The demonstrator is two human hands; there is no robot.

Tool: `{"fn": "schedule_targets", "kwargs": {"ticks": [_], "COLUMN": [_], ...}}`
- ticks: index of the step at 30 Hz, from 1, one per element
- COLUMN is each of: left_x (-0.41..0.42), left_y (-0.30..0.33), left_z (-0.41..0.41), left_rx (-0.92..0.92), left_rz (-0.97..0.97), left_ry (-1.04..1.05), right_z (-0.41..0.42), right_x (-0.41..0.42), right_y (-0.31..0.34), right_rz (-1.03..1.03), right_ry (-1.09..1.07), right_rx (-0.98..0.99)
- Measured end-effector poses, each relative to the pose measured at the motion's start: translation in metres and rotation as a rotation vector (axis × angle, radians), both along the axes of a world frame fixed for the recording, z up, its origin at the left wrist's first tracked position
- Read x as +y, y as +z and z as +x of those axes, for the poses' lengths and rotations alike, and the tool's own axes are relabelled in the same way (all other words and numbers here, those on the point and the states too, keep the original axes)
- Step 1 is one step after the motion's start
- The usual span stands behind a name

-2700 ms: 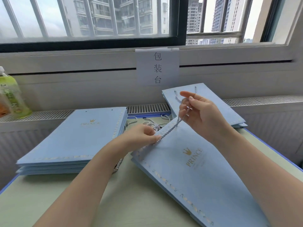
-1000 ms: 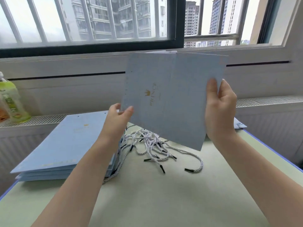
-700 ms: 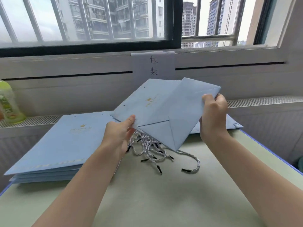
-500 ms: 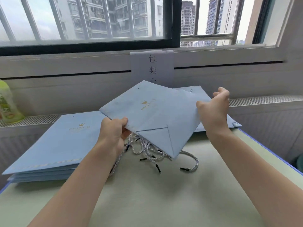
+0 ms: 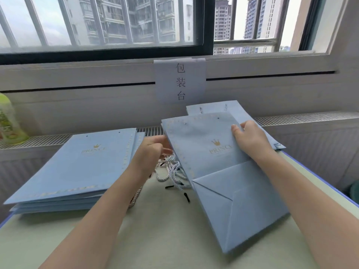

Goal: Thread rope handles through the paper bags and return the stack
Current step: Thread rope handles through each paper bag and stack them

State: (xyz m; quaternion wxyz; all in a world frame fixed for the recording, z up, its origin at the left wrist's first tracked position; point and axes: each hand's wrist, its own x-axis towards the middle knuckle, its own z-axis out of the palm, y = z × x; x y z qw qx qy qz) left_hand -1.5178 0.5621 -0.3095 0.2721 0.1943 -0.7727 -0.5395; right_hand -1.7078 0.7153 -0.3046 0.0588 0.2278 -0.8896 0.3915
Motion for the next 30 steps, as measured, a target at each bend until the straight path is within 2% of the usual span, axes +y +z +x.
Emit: {"fn": "schedule_targets", "kwargs": {"ticks": [2, 3, 4, 6, 9, 14, 17, 20, 22, 23, 25, 27, 28, 30], "left_x": [-0.005, -0.007, -0.007, -0.005, -0.003, 0.000, 0.004, 0.011, 0.015, 0.017, 0.022, 0.026, 0.028, 0.031], "left_y": [-0.012, -0.019, -0.024, -0.030, -0.031, -0.024, -0.016, -0.008, -0.003, -0.002, 0.000, 0.001, 0.002, 0.004], "left_z": [-0.002, -0.005, -0.006, -0.008, -0.009, -0.004, 0.000, 0.002, 0.002, 0.001, 0.000, -0.002, -0.002, -0.001], "left_rx": [-0.244, -0.384, -0.502, -0.628, -0.603, -0.568, -0.400, -0.078, 0.113, 0.168, 0.227, 0.279, 0.306, 0.360], "left_rz": [-0.568, -0.741, -0.803, -0.800, -0.826, -0.717, -0.715, -0.717, -0.649, -0.610, -0.563, -0.492, -0.438, -0.335], "left_ry": [0.072, 0.073, 0.047, 0.009, 0.062, 0.267, 0.422, 0.492, 0.415, 0.362, 0.268, 0.159, 0.099, 0.022], "right_z": [-0.006, -0.007, -0.008, -0.009, -0.011, -0.007, 0.005, 0.018, 0.025, 0.029, 0.042, 0.068, 0.078, 0.087], "right_x": [0.004, 0.005, 0.006, 0.005, 0.004, 0.007, 0.012, 0.015, 0.010, 0.006, -0.003, -0.011, -0.015, -0.023], "right_y": [0.000, -0.001, -0.003, -0.006, -0.009, -0.006, 0.005, 0.013, 0.015, 0.014, 0.014, 0.015, 0.013, 0.008], "right_rz": [0.052, 0.091, 0.136, 0.235, 0.354, 0.545, 0.657, 0.745, 0.679, 0.558, 0.227, 0.003, -0.060, -0.183], "right_ry": [-0.029, -0.040, -0.047, -0.060, -0.059, -0.007, -0.007, -0.031, -0.004, 0.063, 0.371, 0.718, 0.820, 0.875], "right_rx": [0.011, 0.022, 0.029, 0.009, -0.038, 0.002, 0.002, 0.030, 0.157, 0.209, 0.217, 0.178, 0.166, 0.122]}}
